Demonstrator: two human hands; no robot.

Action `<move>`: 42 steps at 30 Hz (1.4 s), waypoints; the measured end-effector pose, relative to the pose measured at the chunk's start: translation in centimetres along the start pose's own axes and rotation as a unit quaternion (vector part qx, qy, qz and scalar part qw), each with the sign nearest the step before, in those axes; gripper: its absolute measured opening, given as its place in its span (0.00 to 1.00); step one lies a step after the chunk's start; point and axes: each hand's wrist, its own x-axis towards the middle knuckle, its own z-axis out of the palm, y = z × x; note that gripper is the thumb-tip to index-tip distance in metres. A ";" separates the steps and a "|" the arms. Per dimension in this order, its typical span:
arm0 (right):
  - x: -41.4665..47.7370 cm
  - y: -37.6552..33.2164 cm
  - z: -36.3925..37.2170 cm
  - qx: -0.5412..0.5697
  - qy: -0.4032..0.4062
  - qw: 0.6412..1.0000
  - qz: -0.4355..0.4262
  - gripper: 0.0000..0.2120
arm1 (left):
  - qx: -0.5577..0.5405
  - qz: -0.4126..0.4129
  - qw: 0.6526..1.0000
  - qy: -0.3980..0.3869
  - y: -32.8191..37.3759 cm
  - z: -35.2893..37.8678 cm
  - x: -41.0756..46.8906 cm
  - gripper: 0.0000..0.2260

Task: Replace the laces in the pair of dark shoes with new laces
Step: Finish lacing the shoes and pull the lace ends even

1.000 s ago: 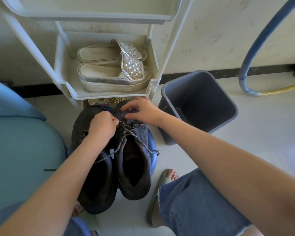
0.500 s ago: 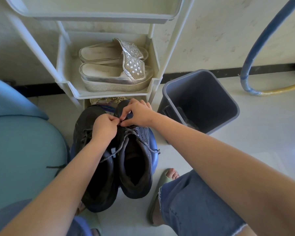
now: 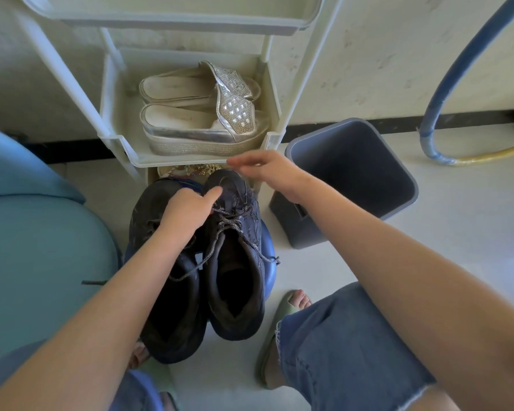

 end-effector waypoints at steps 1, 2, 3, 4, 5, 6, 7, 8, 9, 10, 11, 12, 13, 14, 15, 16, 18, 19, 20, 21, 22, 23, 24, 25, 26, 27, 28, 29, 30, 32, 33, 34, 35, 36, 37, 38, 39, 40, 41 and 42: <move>0.0 0.0 -0.1 -0.004 0.003 1.000 -0.002 0.16 | 0.077 0.046 0.995 0.034 -0.1 0.0 -0.1 0.21; 0.0 0.0 0.0 -0.016 -0.008 1.000 -0.006 0.16 | 0.122 0.085 0.987 0.065 -0.3 0.1 -0.2 0.20; -0.1 0.1 0.3 -0.034 -0.028 0.999 -0.011 0.15 | 0.132 0.104 0.982 0.083 -0.4 0.1 -0.4 0.16; -0.1 0.2 0.9 -0.056 -0.052 0.997 -0.016 0.15 | 0.123 0.111 0.982 0.096 -0.5 0.2 -0.3 0.12; 0.0 0.3 1.5 -0.084 -0.076 0.993 -0.021 0.14 | 0.115 0.111 0.981 0.107 -0.5 0.4 -0.3 0.09; 0.2 0.4 2.1 -0.120 -0.093 0.988 -0.023 0.13 | 0.115 0.108 0.981 0.115 -0.5 0.5 -0.3 0.08; 0.6 0.6 2.7 -0.166 -0.101 0.981 -0.023 0.12 | 0.116 0.105 0.980 0.120 -0.5 0.7 -0.3 0.08; 1.0 0.8 3.2 -0.216 -0.098 0.971 -0.021 0.11 | 0.121 0.102 0.979 0.126 -0.5 0.9 -0.3 0.09; 1.3 1.0 3.6 -0.261 -0.089 0.961 -0.018 0.10 | 0.124 0.099 0.978 0.134 -0.6 1.0 -0.4 0.09; 1.5 1.1 3.9 -0.290 -0.076 0.954 -0.014 0.10 | 0.119 0.095 0.978 0.142 -0.6 0.9 -0.3 0.09; 1.6 1.2 4.1 -0.301 -0.066 0.951 -0.013 0.10 | 0.108 0.091 0.979 0.146 -0.6 0.8 -0.3 0.10; 1.7 1.3 4.1 -0.303 -0.060 0.951 -0.014 0.10 | 0.091 0.083 0.981 0.147 -0.7 0.7 -0.4 0.10; 1.7 1.3 4.1 -0.301 -0.057 0.952 -0.017 0.10 | 0.074 0.077 0.984 0.143 -0.7 0.5 -0.4 0.10; 1.7 1.3 4.0 -0.298 -0.056 0.953 -0.019 0.11 | 0.051 0.070 0.987 0.132 -0.7 0.3 -0.5 0.11; 1.7 1.2 3.9 -0.294 -0.059 0.954 -0.021 0.11 | 0.024 0.060 0.991 0.120 -0.6 0.2 -0.6 0.11; 1.7 1.2 3.8 -0.287 -0.064 0.956 -0.021 0.11 | -0.008 0.044 0.994 0.104 -0.6 0.0 -0.6 0.10; 1.6 1.2 3.7 -0.275 -0.072 0.958 -0.021 0.11 | -0.074 -0.001 0.995 0.069 -0.3 -0.2 -0.5 0.08; 1.6 1.2 3.6 -0.274 -0.081 0.958 -0.019 0.11 | -0.097 -0.030 0.994 0.047 -0.1 -0.3 -0.5 0.09; 1.5 1.3 3.4 -0.275 -0.094 0.957 -0.017 0.11 | -0.105 -0.048 0.993 0.028 0.2 -0.5 -0.5 0.12; 1.4 1.3 3.2 -0.271 -0.106 0.957 -0.017 0.12 | -0.098 -0.044 0.994 0.019 0.3 -0.6 -0.4 0.14; 1.3 1.3 3.1 -0.249 -0.115 0.961 -0.018 0.12 | -0.065 -0.022 0.997 0.023 0.3 -0.7 -0.2 0.16; 1.1 1.2 3.0 -0.207 -0.116 0.971 -0.017 0.12 | -0.027 0.004 0.999 0.035 0.3 -0.7 -0.1 0.16; 0.9 1.1 2.8 -0.156 -0.108 0.982 -0.013 0.12 | -0.004 0.024 0.999 0.049 0.2 -0.6 0.0 0.16; 0.8 1.0 2.6 -0.113 -0.093 0.989 -0.010 0.13 | 0.002 0.031 0.998 0.053 0.2 -0.6 0.0 0.16; 0.7 1.0 2.3 -0.091 -0.078 0.993 -0.010 0.12 | 0.002 0.036 0.998 0.050 0.1 -0.6 0.0 0.16; 0.6 0.9 1.9 -0.089 -0.066 0.994 -0.012 0.12 | 0.005 0.039 0.998 0.050 0.1 -0.6 0.0 0.17; 0.6 0.9 1.5 -0.097 -0.060 0.993 -0.014 0.11 | 0.010 0.046 0.998 0.051 0.1 -0.7 0.1 0.17; 0.6 0.8 1.1 -0.107 -0.061 0.992 -0.013 0.10 | 0.013 0.054 0.997 0.051 0.0 -0.9 0.1 0.17; 0.4 0.9 0.6 -0.118 -0.071 0.990 -0.008 0.10 | 0.011 0.060 0.997 0.048 0.0 -0.9 0.2 0.16; 0.0 0.9 -0.2 -0.147 -0.107 0.983 0.010 0.08 | -0.015 0.056 0.998 0.032 0.2 -1.1 0.0 0.15; -0.2 0.9 -0.5 -0.166 -0.129 0.978 0.020 0.08 | -0.051 0.042 0.998 0.011 0.3 -1.1 -0.1 0.15; -0.4 0.8 -0.6 -0.185 -0.149 0.971 0.030 0.07 | -0.103 0.021 0.994 -0.017 0.4 -1.1 -0.1 0.15; -0.6 0.8 -0.6 -0.201 -0.167 0.964 0.039 0.05 | -0.143 0.004 0.989 -0.038 0.5 -1.1 -0.2 0.14; -0.7 0.7 -0.7 -0.212 -0.179 0.960 0.043 0.04 | -0.157 0.000 0.987 -0.047 0.5 -1.0 -0.1 0.14; -0.9 0.7 -0.7 -0.219 -0.185 0.957 0.044 0.04 | -0.145 0.008 0.989 -0.042 0.4 -0.9 0.0 0.14; -0.9 0.8 -0.6 -0.222 -0.187 0.956 0.041 0.05 | -0.130 0.018 0.991 -0.032 0.3 -0.9 0.0 0.15; -0.9 0.9 -0.7 -0.223 -0.184 0.957 0.036 0.07 | -0.123 0.025 0.992 -0.023 0.3 -1.0 0.0 0.15; -0.9 1.0 -0.6 -0.218 -0.179 0.959 0.031 0.09 | -0.126 0.026 0.991 -0.026 0.3 -1.0 0.0 0.15; -1.0 1.2 -0.6 -0.209 -0.172 0.962 0.028 0.10 | -0.124 0.034 0.991 -0.029 0.3 -0.9 -0.1 0.14; -1.0 1.3 -0.6 -0.199 -0.166 0.965 0.026 0.12 | -0.102 0.054 0.993 -0.022 0.1 -0.9 -0.1 0.12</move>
